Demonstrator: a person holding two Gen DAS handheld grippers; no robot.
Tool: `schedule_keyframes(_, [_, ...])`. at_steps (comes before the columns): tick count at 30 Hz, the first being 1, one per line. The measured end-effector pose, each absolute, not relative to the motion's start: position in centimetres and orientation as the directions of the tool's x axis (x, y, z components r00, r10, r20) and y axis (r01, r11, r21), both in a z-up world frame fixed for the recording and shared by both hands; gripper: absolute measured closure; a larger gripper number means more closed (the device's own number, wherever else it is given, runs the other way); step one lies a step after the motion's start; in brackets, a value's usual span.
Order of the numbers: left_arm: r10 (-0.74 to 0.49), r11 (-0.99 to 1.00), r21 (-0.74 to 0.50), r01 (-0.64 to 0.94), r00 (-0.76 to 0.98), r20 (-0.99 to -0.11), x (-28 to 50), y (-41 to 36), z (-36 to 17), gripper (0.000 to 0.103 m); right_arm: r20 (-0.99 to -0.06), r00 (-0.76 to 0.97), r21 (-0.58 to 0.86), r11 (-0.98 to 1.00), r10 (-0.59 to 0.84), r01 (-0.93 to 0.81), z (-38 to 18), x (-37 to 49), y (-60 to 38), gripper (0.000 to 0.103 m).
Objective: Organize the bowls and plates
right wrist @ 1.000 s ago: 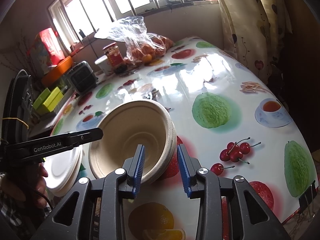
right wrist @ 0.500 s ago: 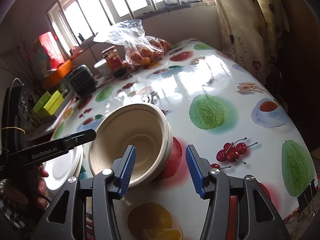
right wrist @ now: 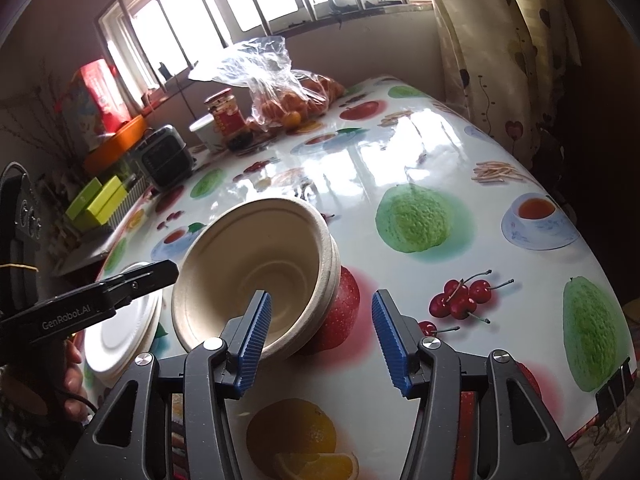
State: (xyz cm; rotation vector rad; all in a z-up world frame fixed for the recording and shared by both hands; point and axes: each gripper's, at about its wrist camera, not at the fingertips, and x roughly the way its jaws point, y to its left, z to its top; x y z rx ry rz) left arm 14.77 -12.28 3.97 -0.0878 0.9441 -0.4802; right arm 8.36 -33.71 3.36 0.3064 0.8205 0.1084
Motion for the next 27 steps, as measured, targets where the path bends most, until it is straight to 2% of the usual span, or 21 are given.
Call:
schedule_keyframes(8, [-0.46,0.881,-0.332,0.336,0.451,-0.765,15.3,-12.7,3.1,0.064,-0.706,0.666,0.331,0.944,0.243,0.006,3.0,9.1,-33.6,0.051])
schedule_keyframes(10, [-0.461,0.881,-0.334,0.334,0.448,-0.766,15.4,-12.8,3.1,0.064,-0.706,0.663,0.335,0.942,0.25,0.002,2.9,9.2,-33.6,0.054])
schedule_keyframes(12, [-0.463,0.88,-0.337,0.335,0.448,-0.765,15.3,-12.8,3.1,0.064,-0.707,0.66,0.337,0.942,0.253,0.0,2.8,9.4,-33.6,0.063])
schedule_keyframes(14, [-0.462,0.881,-0.336,0.333,0.45,-0.764,15.3,-12.9,3.2,0.065,-0.708,0.659,0.34,0.941,0.255,0.0,2.7,9.5,-33.6,0.067])
schedule_keyframes(17, [-0.462,0.88,-0.338,0.333,0.441,-0.769,15.4,-13.0,3.0,0.071,-0.707,0.659,0.341,0.94,0.256,0.001,2.7,9.6,-33.6,0.07])
schedule_keyframes(20, [-0.463,0.88,-0.344,0.328,0.428,-0.776,15.5,-13.1,2.7,0.072,-0.708,0.658,0.34,0.94,0.255,0.001,2.7,9.6,-33.6,0.073])
schedule_keyframes(22, [-0.466,0.878,-0.348,0.329,0.419,-0.779,15.6,-13.2,2.5,0.079,-0.71,0.657,0.34,0.941,0.254,0.004,2.6,9.6,-33.6,0.073])
schedule_keyframes(27, [-0.467,0.877,-0.352,0.327,0.412,-0.782,15.7,-13.3,2.4,0.082,-0.711,0.657,0.339,0.941,0.251,0.008,2.5,9.6,-33.5,0.077])
